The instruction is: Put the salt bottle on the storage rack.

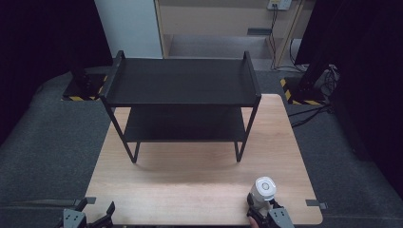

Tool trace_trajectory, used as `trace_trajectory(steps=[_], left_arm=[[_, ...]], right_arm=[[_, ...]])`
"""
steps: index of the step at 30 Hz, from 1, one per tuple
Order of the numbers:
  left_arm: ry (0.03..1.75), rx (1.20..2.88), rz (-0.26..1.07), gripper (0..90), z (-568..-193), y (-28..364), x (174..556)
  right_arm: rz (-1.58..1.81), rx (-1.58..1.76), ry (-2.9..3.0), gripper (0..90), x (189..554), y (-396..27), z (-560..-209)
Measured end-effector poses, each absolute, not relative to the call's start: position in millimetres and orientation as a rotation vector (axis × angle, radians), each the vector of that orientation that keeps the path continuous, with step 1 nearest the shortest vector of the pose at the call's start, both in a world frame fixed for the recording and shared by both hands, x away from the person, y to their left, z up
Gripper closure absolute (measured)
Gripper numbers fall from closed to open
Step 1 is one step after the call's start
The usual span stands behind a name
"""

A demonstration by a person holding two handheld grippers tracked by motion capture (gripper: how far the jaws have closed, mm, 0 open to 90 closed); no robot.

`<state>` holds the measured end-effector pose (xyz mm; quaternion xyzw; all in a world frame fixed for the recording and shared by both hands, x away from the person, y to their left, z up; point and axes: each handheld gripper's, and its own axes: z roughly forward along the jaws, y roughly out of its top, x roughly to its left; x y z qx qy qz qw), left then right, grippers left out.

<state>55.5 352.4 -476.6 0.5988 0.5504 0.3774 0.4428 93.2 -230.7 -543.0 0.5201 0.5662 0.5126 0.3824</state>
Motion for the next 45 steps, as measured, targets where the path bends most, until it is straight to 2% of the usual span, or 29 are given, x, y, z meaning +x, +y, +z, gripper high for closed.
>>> trace_trajectory(steps=[21, 33, 40, 45], left_arm=[[1.361, 1.486, 0.939, 4.2, -474.5, 352.5, 54.4], [1.356, 1.471, 0.935, 4.2, -472.8, 352.2, 51.4], [1.349, 1.459, 0.932, 4.2, -471.6, 352.3, 49.3], [1.349, 1.451, 0.934, 4.3, -470.4, 354.3, 47.5]], right_arm=[[1.255, 1.265, 1.467, 29.9, 81.5, -222.8, -526.3], [1.322, 1.201, 1.491, 30.0, 86.0, -207.5, -460.1], [1.376, 1.139, 1.536, 30.1, 105.3, -187.1, -415.6], [1.394, 1.113, 1.552, 30.1, 121.2, -174.3, -399.0]])
